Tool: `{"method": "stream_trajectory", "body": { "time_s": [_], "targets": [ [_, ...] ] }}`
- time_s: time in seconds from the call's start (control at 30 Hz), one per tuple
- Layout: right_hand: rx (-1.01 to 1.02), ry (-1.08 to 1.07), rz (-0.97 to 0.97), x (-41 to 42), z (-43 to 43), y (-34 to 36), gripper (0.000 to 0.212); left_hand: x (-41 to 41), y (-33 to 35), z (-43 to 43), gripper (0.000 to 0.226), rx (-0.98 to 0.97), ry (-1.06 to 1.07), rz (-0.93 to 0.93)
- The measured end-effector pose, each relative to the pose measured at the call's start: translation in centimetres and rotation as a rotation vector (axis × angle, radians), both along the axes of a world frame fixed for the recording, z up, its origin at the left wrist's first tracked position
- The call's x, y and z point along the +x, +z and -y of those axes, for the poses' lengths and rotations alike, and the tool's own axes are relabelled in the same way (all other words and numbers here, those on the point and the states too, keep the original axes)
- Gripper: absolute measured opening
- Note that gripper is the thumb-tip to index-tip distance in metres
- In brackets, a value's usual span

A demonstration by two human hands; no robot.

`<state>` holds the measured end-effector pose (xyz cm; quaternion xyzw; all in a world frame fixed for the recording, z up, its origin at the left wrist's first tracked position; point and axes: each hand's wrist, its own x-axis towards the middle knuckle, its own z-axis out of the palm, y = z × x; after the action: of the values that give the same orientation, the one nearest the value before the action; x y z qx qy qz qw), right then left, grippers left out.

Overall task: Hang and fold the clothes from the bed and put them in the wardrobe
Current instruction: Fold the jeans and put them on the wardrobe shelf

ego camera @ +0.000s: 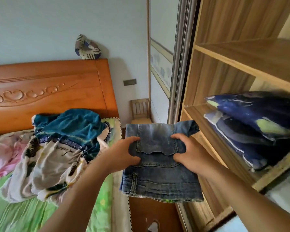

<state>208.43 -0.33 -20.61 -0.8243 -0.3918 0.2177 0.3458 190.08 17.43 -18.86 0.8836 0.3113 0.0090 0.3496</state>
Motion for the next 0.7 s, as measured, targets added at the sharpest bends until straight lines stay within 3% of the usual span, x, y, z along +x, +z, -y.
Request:
{"method": "stream_trajectory", "body": {
  "time_s": [0.3, 0.53, 0.7],
  "targets": [
    [-0.025, -0.057, -0.003, 8.5, -13.9, 3.6, 0.063, 9.8, 4.1, -15.3, 0.077, 0.024, -0.099, -0.072],
    [0.027, -0.103, -0.013, 10.0, -15.8, 5.2, 0.076, 12.3, 7.2, -18.1, 0.07, 0.06, -0.172, -0.026],
    [0.021, -0.101, 0.036, 10.2, -15.8, 10.1, 0.065, 12.4, 10.8, -18.6, 0.065, 0.066, -0.204, 0.016]
  ]
}}
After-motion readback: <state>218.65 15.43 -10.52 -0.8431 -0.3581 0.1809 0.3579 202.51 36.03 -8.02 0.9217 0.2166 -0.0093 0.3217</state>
